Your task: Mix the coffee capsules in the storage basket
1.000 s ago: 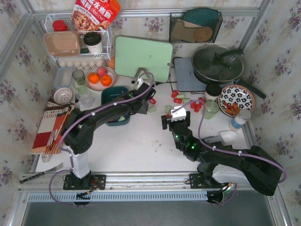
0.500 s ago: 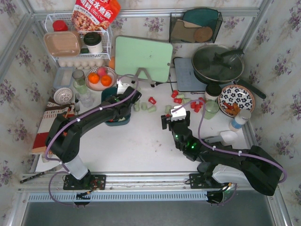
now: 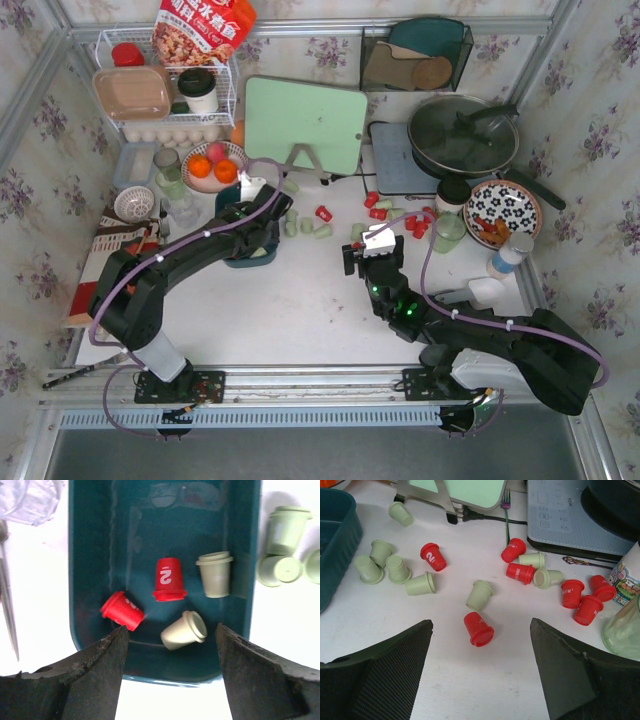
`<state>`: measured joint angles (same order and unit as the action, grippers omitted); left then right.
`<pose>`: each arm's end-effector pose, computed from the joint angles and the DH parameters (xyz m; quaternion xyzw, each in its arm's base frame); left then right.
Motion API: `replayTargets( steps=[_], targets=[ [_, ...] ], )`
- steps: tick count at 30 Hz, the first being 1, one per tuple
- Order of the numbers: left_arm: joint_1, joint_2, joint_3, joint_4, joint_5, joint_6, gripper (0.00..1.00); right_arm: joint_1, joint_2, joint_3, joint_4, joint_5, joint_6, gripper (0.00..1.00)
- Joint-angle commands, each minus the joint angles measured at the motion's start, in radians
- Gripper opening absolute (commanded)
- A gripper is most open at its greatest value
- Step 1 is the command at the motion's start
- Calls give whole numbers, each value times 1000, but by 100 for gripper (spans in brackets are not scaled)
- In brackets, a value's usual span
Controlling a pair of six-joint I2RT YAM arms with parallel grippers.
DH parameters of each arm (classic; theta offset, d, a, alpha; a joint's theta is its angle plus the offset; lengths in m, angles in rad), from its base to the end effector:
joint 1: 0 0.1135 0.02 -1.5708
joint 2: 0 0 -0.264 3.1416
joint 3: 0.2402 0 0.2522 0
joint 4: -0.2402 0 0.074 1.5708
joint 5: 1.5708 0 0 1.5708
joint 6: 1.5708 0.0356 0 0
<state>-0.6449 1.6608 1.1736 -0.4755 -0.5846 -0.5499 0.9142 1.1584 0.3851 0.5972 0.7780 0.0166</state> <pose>0.2895 -0.1932 0.2297 -0.0428 0.9167 0.0661 0.3917 0.1597 0.1663 0.2098 -0.0883 0.7447 0.0069 0.6615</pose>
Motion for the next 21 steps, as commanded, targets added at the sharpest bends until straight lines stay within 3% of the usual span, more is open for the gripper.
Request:
replayTargets(
  steps=[1,11,21],
  targets=[
    [-1,-12,30,89,79,48,73,0,4,8,17,0,5,86],
    [-35,64,176,118,244,159,66,0,12,12,19,0,2,87],
    [-48,216,297,73,324,162,65,-1,11,12,13,-5,3,86]
  ],
)
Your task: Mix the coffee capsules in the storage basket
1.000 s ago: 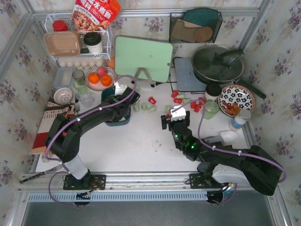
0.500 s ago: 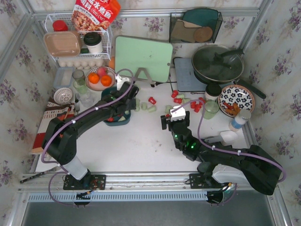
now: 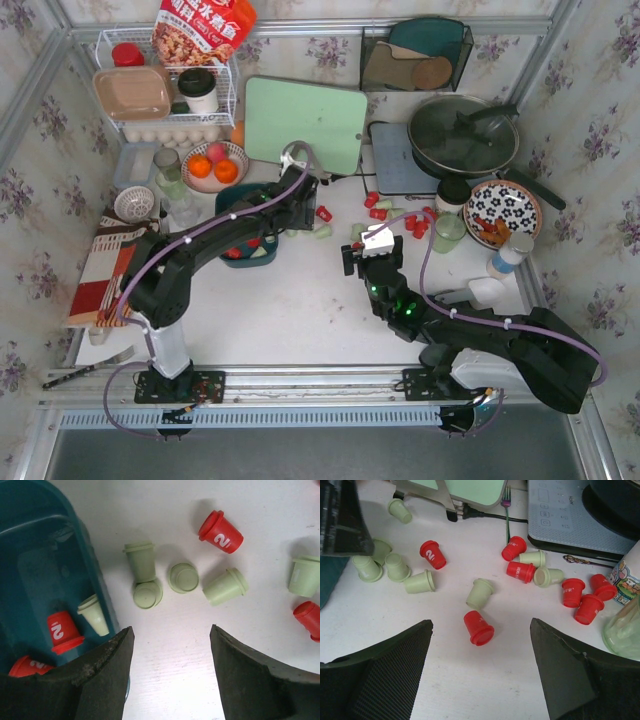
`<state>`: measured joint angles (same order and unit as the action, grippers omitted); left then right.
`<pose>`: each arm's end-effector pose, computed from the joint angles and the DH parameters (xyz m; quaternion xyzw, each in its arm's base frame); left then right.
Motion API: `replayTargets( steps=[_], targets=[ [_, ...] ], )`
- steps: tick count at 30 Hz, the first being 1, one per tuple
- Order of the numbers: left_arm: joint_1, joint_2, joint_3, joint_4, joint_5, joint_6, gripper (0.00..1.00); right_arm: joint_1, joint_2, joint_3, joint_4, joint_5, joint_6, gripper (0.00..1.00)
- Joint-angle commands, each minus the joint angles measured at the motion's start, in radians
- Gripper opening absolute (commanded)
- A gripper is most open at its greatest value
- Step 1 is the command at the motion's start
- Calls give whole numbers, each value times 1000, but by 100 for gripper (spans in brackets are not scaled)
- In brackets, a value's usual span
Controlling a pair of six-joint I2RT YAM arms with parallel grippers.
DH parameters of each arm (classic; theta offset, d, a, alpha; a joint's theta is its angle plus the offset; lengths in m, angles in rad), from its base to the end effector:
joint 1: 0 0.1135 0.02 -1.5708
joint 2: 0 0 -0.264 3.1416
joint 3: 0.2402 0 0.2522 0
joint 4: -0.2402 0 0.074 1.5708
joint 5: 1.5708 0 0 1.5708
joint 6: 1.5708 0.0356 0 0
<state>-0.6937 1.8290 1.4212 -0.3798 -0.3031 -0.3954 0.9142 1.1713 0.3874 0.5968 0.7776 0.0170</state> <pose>0.3238 -0.2554 0.2502 0.0788 0.9121 -0.0761 0.3950 0.1607 0.1676 0.2078 -0.0911 0.7470 0.0042 0.6586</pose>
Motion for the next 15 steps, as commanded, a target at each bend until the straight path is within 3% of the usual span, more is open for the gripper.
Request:
replayTargets(
  steps=[1,7,12,15],
  targets=[
    [0,68,68,-40,41,5,65,0,-1,11,14,-5,3,86],
    [2,175,171,-130,23,-2,64,0,-2,12,9,-8,3,87],
    [10,219,206,-176,-7,-24,52,0,-4,13,8,-15,5,87],
    [15,223,206,-186,-37,-35,52,0,-4,15,4,-16,6,87]
  ],
)
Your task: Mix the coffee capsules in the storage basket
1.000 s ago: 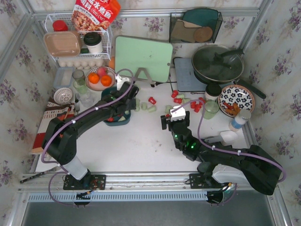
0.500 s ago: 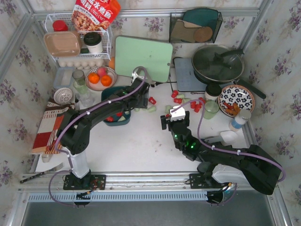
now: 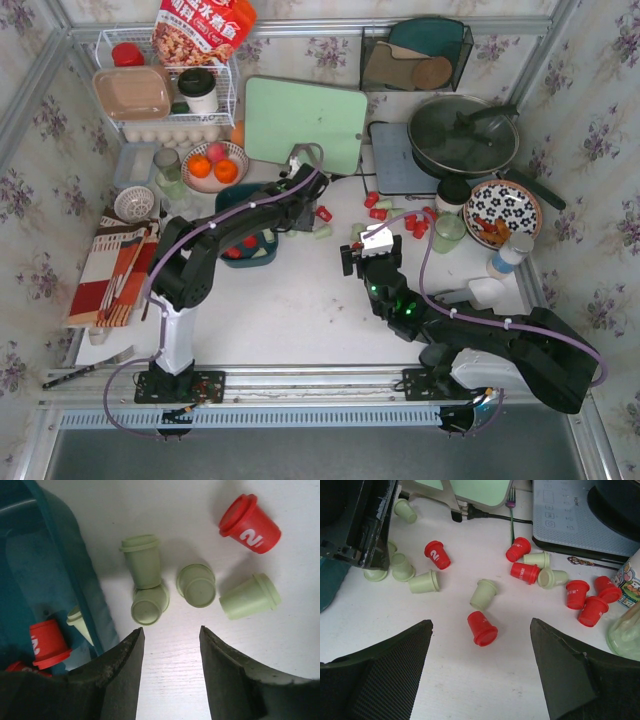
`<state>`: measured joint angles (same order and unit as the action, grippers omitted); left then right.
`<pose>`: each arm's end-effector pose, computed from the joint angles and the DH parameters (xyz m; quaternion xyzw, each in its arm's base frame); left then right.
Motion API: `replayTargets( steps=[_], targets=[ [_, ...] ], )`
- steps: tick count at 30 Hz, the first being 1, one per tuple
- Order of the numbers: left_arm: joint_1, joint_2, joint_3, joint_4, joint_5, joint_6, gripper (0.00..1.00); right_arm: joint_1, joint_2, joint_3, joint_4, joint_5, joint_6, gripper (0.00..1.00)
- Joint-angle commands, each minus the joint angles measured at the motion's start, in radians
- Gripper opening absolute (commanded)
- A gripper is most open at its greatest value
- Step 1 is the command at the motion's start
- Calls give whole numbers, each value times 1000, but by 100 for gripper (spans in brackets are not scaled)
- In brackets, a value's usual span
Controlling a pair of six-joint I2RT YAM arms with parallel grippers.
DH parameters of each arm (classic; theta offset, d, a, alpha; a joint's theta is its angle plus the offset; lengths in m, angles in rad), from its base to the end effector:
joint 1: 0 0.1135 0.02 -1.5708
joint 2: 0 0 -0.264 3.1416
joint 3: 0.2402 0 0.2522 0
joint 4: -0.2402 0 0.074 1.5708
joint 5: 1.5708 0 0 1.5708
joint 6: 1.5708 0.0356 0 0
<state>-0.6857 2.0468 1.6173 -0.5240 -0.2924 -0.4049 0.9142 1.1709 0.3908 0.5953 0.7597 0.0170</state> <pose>0.3557 -0.2778 0.2126 0.0881 0.9395 -0.0372 0.3289 0.1608 0.1685 0.2087 -0.0964 0.7465 0.0115 0.6582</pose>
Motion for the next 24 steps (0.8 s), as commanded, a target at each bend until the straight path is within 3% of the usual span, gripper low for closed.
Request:
replayTargets(
  steps=[1,14,17,20,24],
  targets=[
    [8,4,10,-44,-57,-27,52,0,-4,13,5,2,7,87],
    [41,81,57,-49,-29,-37,51,-1,4,15,2,0,9,87],
    [42,88,71,-47,-27,-31,44,0,7,16,2,-1,8,87],
    [41,85,69,-39,-17,-29,30,0,6,19,-3,-1,9,87],
    [42,65,50,-35,-4,-40,26,0,3,19,-4,0,9,87]
  ],
)
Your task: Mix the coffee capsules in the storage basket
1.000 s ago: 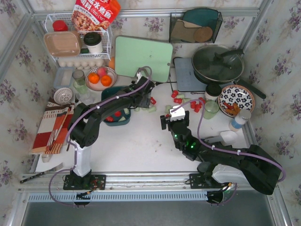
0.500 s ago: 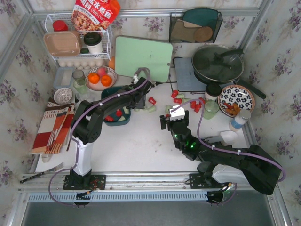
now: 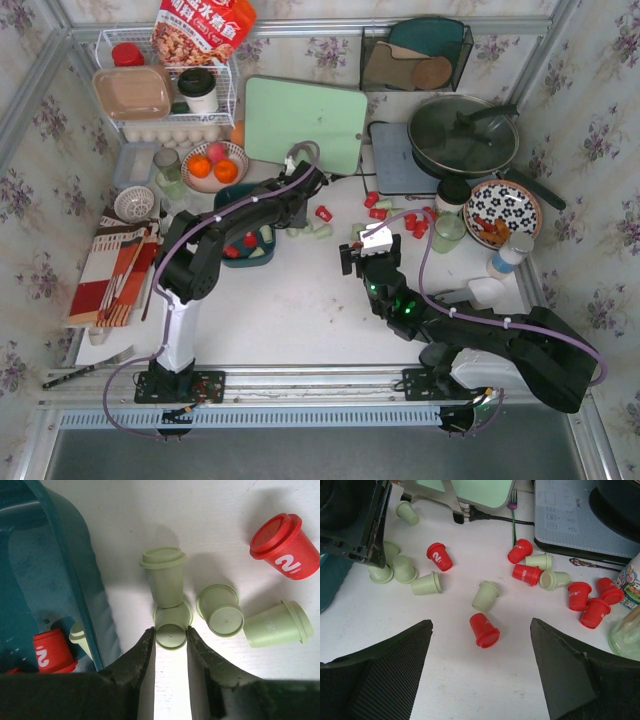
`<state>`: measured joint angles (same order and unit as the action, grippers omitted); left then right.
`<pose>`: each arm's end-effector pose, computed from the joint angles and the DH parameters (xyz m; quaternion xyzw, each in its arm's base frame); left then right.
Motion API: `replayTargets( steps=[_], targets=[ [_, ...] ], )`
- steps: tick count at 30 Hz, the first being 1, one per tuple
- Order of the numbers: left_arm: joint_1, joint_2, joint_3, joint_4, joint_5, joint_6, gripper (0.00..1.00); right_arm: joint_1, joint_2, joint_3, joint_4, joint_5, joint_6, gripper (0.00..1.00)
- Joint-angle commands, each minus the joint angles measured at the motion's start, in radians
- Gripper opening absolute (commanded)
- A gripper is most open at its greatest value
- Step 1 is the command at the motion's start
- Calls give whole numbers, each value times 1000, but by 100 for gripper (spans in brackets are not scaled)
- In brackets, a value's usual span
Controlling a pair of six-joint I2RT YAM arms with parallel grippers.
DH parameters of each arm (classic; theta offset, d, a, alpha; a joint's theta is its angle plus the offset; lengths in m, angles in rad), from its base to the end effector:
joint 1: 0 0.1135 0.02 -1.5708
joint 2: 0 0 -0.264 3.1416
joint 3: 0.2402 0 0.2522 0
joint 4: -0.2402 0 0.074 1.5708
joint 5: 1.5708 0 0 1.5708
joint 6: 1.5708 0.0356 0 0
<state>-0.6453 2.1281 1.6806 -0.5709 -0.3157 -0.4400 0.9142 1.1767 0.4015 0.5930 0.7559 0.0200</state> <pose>0.3766 -0.2696 0.1938 0.0547 0.9495 -0.0096 0.3087 0.1621 0.1703 0.2106 -0.0959 0.7461 0.0146 0.6587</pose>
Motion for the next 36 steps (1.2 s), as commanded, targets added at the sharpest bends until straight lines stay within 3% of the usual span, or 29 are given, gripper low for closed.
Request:
replayTargets(
  steps=[1,11,21,27,30,36],
  targets=[
    [1,-26,-23,17,20,-8,26,0,-3,8,-1,2,6,87],
    [-19,-302,-173,114,-11,-7,25,-1,0,9,-5,-2,9,87],
    [-7,-465,-411,171,-364,-97,29,0,1,12,-9,-5,14,87],
    [32,-422,-398,98,-343,-127,32,0,6,16,-16,-7,17,87],
    [38,-409,-394,105,-317,-129,48,0,2,17,-19,-3,15,87],
    [33,-456,-444,230,-205,-89,59,0,3,17,-17,-4,15,87]
  ],
)
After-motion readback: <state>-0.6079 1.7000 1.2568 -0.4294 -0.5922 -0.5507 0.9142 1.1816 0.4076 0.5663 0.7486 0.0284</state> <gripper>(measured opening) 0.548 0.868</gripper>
